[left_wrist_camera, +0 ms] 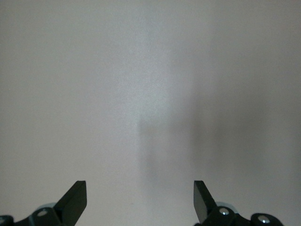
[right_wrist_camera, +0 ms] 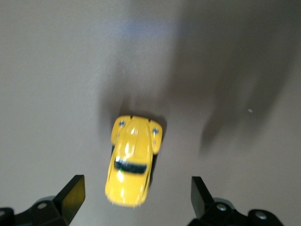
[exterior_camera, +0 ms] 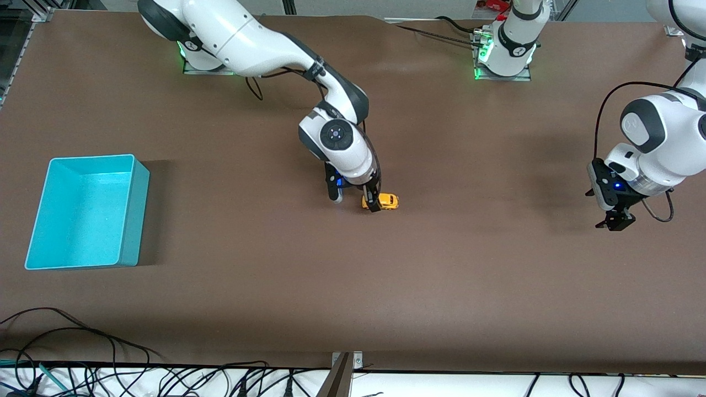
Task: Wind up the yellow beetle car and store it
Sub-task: 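Lower the right gripper and close it on the yellow car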
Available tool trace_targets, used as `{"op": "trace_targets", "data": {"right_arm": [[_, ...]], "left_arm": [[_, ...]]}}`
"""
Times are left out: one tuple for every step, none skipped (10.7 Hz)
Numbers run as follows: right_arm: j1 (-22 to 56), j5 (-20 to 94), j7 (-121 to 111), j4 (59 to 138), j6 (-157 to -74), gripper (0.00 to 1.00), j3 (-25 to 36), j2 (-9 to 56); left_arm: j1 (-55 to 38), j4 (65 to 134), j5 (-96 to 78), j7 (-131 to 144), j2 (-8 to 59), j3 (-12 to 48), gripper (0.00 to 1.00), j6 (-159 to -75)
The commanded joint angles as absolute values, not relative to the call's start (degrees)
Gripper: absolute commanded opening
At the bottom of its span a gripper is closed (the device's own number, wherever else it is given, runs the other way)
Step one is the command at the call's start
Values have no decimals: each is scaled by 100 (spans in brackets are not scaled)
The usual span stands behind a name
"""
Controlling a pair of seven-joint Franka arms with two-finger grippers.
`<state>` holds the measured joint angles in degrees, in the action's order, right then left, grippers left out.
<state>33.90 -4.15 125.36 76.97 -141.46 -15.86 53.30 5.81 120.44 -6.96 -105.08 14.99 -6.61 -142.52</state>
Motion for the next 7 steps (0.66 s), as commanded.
{"op": "trace_targets", "data": {"right_arm": [[3419,-475,12656,7427,-14264,100,-1591,5616],[3419,-466,12656,7409,-14282,100,-1600,5608],[3419,-466,12665,7322,-14291,100,-1600,5634],[3428,-457,12665,7269,-14335,100,-1600,5712],[3454,-457,12700,7260,-14448,100,-1608,5748],[3515,-457,12857,7251,-14588,100,-1600,5774],[3533,-466,12893,7251,-14686,100,-1600,5809]], "left_arm": [[606,12059,-800,-10609,1468,-659,100,-14247],[606,12059,-791,-10608,1459,-659,100,-14247],[606,12067,-800,-10600,1450,-659,100,-14247],[606,12076,-800,-10600,1441,-659,100,-14256],[606,12085,-791,-10600,1424,-659,100,-14256],[606,12076,-791,-10600,1372,-659,100,-14256],[598,12067,-791,-10600,1345,-659,100,-14256]]}}
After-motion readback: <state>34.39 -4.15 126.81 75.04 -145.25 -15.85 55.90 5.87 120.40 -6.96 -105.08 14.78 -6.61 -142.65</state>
